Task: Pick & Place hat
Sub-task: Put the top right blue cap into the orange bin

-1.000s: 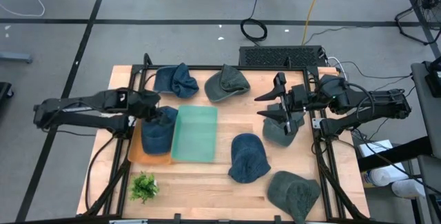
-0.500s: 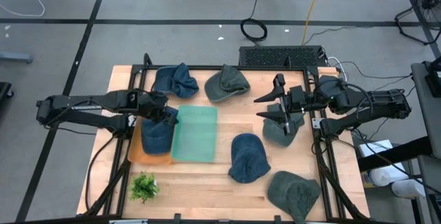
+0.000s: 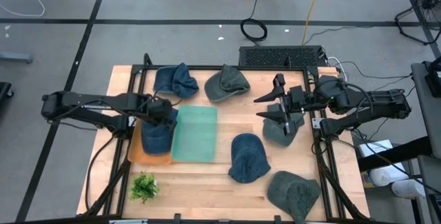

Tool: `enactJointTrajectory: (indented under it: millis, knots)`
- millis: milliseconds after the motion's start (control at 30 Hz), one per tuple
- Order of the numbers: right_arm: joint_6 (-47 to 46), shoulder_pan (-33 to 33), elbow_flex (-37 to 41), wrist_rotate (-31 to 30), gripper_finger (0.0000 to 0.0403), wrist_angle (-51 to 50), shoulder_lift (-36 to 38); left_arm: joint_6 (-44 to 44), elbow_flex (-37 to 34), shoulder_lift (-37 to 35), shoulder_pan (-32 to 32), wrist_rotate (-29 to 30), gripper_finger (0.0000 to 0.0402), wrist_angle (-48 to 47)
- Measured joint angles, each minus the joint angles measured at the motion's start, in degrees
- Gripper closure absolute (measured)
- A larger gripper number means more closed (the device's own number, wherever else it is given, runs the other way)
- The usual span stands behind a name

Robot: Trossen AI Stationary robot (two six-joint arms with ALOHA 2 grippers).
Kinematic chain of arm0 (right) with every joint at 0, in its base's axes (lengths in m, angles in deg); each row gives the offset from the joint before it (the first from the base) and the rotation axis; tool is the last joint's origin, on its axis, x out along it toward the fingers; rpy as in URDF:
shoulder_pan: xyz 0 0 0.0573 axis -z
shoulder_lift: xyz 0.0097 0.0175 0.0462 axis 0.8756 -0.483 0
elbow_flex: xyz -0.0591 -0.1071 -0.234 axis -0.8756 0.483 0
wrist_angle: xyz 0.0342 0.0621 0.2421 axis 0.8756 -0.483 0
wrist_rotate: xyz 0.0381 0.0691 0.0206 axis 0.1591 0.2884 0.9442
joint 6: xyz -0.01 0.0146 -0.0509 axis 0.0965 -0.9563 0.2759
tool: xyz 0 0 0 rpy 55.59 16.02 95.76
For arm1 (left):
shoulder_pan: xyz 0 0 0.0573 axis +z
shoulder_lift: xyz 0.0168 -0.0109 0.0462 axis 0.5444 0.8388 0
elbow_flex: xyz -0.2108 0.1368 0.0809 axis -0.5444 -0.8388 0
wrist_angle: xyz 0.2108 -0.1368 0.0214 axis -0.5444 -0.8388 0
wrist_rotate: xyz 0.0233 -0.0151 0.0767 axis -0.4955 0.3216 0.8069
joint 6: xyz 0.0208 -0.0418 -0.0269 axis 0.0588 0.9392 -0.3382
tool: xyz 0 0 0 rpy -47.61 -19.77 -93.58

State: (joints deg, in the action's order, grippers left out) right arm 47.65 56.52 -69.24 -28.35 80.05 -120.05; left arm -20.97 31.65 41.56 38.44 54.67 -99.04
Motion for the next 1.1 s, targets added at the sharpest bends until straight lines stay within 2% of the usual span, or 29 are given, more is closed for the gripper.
enactJointTrajectory:
  millis: [367, 600, 800, 933, 1100]
  knots:
    - [-0.17, 0.00, 0.00, 0.00, 0.0232, 0.58, 0.00, 5.84, -0.02, 0.30, -0.36, 5.17, 0.0055, -12.26]
    - [-0.22, 0.00, 0.00, 0.00, 0.0232, 1.11, 0.00, 7.64, -0.02, 0.47, -0.34, 6.48, 0.0060, -14.11]
    - [-0.22, 0.00, 0.00, 0.00, 0.0232, 1.06, 0.00, 6.85, -0.02, 3.17, -0.29, 6.82, 0.0121, -16.05]
    - [-0.22, 0.01, 0.00, 0.00, 0.0232, 1.06, 0.00, 3.92, -0.04, 3.88, -0.23, 4.97, 0.0165, -15.34]
    - [-0.22, 0.00, 0.01, 0.00, 0.0232, 1.06, 0.00, 0.37, -0.04, 2.23, -0.25, 1.17, 0.0192, -11.87]
